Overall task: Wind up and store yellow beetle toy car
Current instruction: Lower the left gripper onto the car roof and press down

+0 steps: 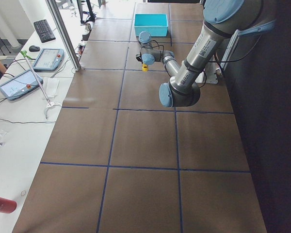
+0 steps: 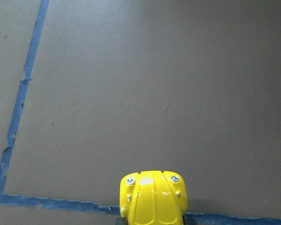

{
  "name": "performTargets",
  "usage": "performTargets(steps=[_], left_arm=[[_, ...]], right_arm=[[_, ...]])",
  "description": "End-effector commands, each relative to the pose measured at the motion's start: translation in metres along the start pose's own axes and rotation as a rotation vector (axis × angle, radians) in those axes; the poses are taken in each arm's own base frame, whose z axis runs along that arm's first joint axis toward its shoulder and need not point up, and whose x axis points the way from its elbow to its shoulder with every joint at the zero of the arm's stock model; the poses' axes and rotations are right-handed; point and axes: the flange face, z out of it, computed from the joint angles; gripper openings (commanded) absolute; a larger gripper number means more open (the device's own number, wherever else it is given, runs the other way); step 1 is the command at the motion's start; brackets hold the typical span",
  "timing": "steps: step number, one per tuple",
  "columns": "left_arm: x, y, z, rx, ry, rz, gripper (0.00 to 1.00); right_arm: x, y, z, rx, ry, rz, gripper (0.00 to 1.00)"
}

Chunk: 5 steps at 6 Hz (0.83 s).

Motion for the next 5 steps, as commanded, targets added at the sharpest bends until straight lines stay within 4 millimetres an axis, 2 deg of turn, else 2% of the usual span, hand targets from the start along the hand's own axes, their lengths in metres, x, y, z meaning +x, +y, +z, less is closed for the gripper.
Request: performTargets(steps=[1, 3, 5], left_arm=[[0.008, -0.001, 0.012, 0.068, 0.029, 0.036, 0.04], [0.001, 0.015, 0.029, 0.034, 0.026, 0.098, 0.04], [-0.002, 0.027, 0.030, 0.036, 0.023, 0.119, 0.04]], right_arm=[[-0.001, 0.000, -0.001, 0.001, -0.002, -0.001, 1.00], [-0.003, -0.001, -0.003, 0.007, -0.001, -0.006, 1.00], [0.000, 0.000, 0.000, 0.001, 0.000, -0.001, 1.00]])
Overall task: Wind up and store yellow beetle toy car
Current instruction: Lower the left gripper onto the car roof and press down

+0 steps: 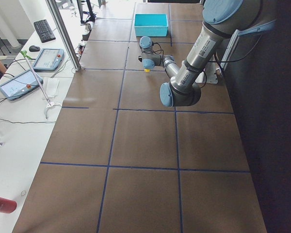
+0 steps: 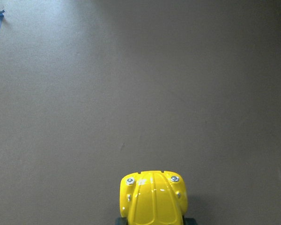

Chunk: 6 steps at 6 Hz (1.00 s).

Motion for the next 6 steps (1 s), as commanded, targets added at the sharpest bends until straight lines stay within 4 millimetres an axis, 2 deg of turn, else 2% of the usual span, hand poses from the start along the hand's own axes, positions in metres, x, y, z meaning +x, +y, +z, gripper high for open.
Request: performTargets(steps=[1, 4, 5, 6], left_arm=[[-0.010, 0.018, -0.007, 0.004, -0.015, 0.013, 0.04], [-0.004, 0.052, -0.004, -0.014, -0.010, 0.002, 0.04], [-0.004, 0.069, -0.010, -0.004, -0.011, 0.003, 0.04], [0.000, 0.088, -0.025, 0.003, -0.018, 0.002, 0.04]], right_arm=[[0.002, 0.001, 0.002, -0.004, 0.001, 0.003, 1.00], [0.002, 0.005, 0.003, -0.007, -0.001, 0.006, 1.00], [0.002, 0.006, 0.003, -0.007, -0.001, 0.006, 1.00], [0.001, 0.006, 0.002, -0.006, -0.001, 0.005, 1.00]])
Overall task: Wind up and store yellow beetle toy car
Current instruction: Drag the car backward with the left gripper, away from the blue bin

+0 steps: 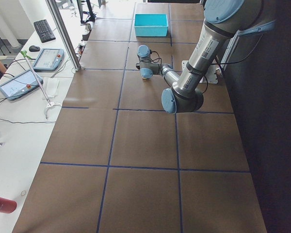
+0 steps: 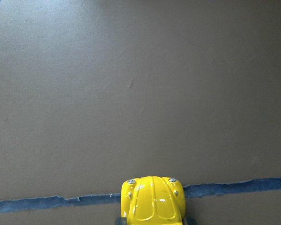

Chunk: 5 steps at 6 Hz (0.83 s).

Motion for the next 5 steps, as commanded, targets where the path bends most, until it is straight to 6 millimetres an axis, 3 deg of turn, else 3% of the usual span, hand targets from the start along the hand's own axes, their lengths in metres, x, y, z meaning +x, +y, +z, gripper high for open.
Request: performTargets(steps=[1, 5], left_arm=[[0.013, 0.034, -0.018, 0.006, -0.003, -0.001, 0.04], [0.023, 0.056, -0.028, 0.035, -0.019, 0.010, 0.04]], right_arm=[[-0.001, 0.000, -0.001, 0.002, 0.000, -0.001, 1.00], [0.000, 0.000, 0.000, 0.001, 0.000, 0.000, 1.00]])
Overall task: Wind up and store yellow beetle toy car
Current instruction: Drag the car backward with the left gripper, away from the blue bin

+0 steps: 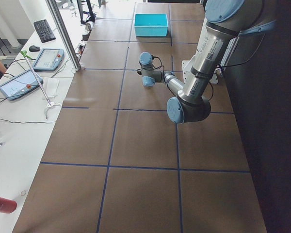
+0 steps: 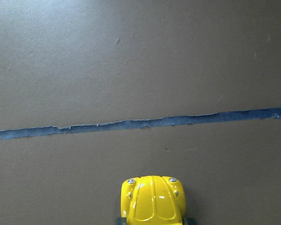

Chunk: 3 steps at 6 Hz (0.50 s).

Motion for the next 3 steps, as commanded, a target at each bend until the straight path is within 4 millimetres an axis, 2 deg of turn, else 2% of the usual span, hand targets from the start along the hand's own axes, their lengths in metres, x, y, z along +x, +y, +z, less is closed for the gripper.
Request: performTargets(steps=[1, 3], left_arm=[[0.0062, 0.0185, -0.0026, 0.013, -0.005, 0.006, 0.04], [0.0101, 0.0273, -0.0030, 0.011, -0.003, 0.003, 0.05]], right_arm=[[0.0015, 0.0008, 0.0019, -0.004, -0.001, 0.003, 1.00], [0.0011, 0.0006, 0.0014, -0.003, 0.000, 0.002, 1.00]])
